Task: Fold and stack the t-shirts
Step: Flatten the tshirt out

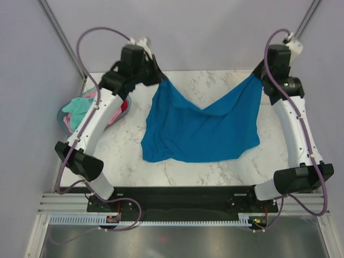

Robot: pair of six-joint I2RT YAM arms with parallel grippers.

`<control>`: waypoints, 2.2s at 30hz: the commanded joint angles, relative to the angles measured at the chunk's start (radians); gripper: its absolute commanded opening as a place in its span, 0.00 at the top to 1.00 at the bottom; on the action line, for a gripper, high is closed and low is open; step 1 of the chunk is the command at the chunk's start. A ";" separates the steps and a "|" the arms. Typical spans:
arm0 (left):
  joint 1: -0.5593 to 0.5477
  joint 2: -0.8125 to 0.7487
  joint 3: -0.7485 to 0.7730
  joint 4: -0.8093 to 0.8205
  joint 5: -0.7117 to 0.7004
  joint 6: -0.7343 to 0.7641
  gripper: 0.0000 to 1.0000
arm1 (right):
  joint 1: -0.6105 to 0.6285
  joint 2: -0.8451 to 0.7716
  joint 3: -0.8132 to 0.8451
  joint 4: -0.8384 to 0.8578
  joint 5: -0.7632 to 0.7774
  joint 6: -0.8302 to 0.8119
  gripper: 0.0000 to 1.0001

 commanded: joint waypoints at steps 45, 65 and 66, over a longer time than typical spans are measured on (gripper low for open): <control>0.070 -0.001 -0.908 0.249 -0.046 -0.038 0.50 | -0.057 -0.743 -0.763 -0.044 -0.206 0.056 1.00; 0.079 0.230 -0.305 0.164 -0.162 0.106 0.98 | -0.057 -0.680 -0.821 0.010 -0.195 0.065 1.00; 0.084 0.246 -0.287 0.178 -0.151 0.115 0.98 | -0.057 -0.671 -0.823 0.012 -0.195 0.066 1.00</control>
